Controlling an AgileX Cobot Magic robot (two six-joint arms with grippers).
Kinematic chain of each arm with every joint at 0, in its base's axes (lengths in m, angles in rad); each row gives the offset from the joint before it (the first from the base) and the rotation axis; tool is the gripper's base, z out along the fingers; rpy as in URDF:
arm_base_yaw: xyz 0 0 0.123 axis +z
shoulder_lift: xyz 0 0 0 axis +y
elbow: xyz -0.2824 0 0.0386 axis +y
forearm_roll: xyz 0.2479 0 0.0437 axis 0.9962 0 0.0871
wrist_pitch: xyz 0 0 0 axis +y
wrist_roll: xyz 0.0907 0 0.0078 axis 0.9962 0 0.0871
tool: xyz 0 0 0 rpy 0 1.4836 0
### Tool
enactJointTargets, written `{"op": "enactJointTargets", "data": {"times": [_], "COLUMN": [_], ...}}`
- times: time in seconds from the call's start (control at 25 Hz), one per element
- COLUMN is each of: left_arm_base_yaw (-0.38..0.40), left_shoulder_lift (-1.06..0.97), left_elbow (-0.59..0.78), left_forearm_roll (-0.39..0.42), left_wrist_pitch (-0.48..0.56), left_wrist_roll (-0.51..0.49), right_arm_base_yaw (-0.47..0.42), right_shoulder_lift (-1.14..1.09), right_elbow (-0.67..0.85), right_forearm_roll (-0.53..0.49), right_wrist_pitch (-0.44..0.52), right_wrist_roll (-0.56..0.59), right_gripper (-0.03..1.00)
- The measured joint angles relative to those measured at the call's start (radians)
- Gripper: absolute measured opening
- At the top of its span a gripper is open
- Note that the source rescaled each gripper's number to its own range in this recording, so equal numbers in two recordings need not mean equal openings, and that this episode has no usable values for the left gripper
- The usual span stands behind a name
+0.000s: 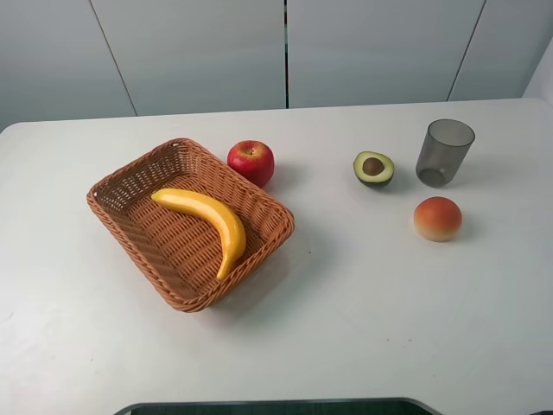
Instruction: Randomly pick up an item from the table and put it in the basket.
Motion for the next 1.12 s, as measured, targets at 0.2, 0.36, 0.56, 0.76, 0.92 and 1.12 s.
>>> {"op": "enactJointTargets", "data": {"times": [0.2, 0.36, 0.56, 0.76, 0.92, 1.12], "left_arm_base_yaw": [0.000, 0.000, 0.000, 0.000, 0.000, 0.000], "left_shoulder_lift": [0.000, 0.000, 0.000, 0.000, 0.000, 0.000], "left_elbow": [0.000, 0.000, 0.000, 0.000, 0.000, 0.000], "left_forearm_roll": [0.000, 0.000, 0.000, 0.000, 0.000, 0.000], "left_wrist_pitch": [0.000, 0.000, 0.000, 0.000, 0.000, 0.000], "left_wrist_roll": [0.000, 0.000, 0.000, 0.000, 0.006, 0.006], "right_arm_base_yaw": [-0.027, -0.029, -0.029, -0.029, -0.029, -0.029], "right_shoulder_lift": [0.000, 0.000, 0.000, 0.000, 0.000, 0.000], "right_elbow": [0.000, 0.000, 0.000, 0.000, 0.000, 0.000], "right_forearm_roll": [0.000, 0.007, 0.007, 0.007, 0.007, 0.000], "right_wrist_pitch": [0.000, 0.000, -0.002, -0.002, -0.002, -0.002], "right_wrist_roll": [0.000, 0.000, -0.017, -0.017, -0.017, 0.000], "right_gripper": [1.00, 1.00, 1.00, 1.00, 1.00, 1.00]}}
